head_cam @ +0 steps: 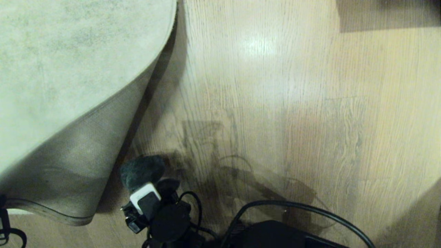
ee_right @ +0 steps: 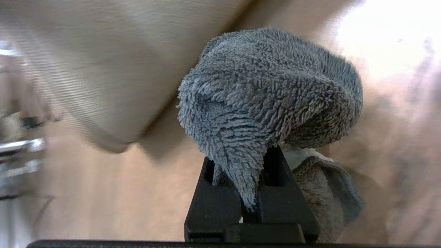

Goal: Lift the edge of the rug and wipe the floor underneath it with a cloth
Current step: Wipe the floor under the carpet with a rag

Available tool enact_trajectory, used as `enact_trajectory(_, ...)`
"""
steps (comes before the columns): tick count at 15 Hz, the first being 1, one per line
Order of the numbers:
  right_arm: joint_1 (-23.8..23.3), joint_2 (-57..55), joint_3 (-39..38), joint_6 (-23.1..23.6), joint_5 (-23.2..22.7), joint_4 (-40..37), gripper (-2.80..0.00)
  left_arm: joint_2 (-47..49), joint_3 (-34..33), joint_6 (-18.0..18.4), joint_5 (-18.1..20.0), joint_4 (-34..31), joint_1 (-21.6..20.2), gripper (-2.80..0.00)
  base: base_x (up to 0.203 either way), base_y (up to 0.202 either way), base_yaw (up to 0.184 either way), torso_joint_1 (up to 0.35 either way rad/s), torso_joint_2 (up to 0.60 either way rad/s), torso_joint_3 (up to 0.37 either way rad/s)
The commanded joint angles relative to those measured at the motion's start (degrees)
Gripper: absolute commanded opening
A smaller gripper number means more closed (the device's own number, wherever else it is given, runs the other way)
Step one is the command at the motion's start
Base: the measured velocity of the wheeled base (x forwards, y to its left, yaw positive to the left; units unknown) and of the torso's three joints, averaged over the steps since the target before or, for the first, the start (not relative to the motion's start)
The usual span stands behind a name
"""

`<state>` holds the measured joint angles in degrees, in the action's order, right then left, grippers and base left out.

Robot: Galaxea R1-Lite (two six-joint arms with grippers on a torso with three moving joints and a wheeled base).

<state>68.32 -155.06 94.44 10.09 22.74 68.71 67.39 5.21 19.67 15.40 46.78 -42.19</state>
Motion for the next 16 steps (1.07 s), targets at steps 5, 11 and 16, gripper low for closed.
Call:
enact_trajectory(5, -6.50, -1.21, 0.92, 0.36, 0.20, 1.17, -2.80, -0.61, -0.11, 0.19, 0.07, -0.11, 0.00, -2.80, 0.000, 0.000, 0.000, 0.000, 0.00, 0.000)
enact_trajectory(11, -11.45, -0.13, 0.71, 2.22, 0.12, 4.77, -2.80, -1.04, -0.11, 0.19, -0.02, -0.11, 0.00, -2.80, 0.000, 0.000, 0.000, 0.000, 0.00, 0.000)
enact_trajectory(16, -14.58, 5.58, -2.49, 3.12, 0.12, 5.63, -2.80, -1.39, -0.34, 0.19, -0.54, -0.20, 0.00, -2.80, 0.000, 0.000, 0.000, 0.000, 0.00, 0.000)
